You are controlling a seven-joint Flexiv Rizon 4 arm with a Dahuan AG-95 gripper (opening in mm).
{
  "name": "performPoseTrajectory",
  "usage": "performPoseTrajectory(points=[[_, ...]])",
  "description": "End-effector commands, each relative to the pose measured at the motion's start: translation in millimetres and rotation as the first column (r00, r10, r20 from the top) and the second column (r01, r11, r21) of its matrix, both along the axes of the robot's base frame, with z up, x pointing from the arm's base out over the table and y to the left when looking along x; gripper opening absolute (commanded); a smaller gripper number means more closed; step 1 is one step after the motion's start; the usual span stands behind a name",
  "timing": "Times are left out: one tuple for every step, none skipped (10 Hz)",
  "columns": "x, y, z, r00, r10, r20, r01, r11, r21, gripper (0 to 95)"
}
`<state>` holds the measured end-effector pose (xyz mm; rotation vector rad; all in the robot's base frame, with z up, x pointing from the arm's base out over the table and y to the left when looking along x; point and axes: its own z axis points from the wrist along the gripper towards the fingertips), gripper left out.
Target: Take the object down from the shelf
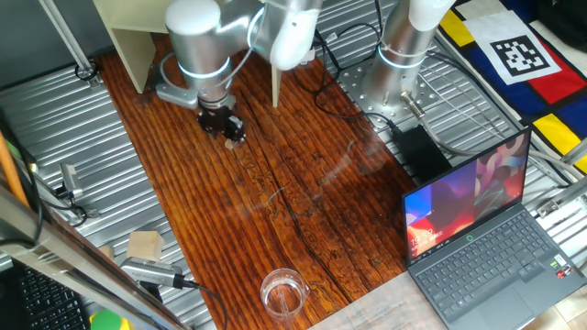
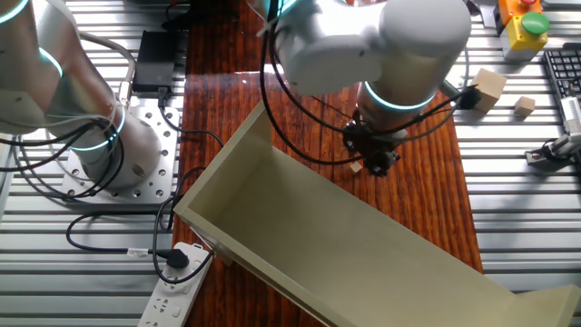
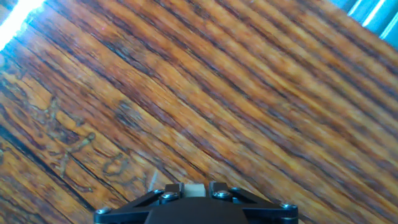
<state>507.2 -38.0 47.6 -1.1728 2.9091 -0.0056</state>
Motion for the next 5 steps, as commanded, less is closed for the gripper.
performPoseTrajectory(points=[[-3.5,-9.2,41.2,0.998,-0.042,-0.041,0.042,0.999,-0.004,38.0],[-7.6,-14.9,63.4,0.997,-0.051,-0.053,0.051,0.999,-0.008,0.0],[-9.6,-16.7,71.3,0.997,-0.054,-0.058,0.053,0.999,-0.010,0.0],[-17.7,-18.2,90.7,0.996,-0.060,-0.065,0.059,0.998,-0.009,0.0],[-24.9,-17.1,100.7,0.995,-0.071,-0.075,0.070,0.997,-0.013,0.0]])
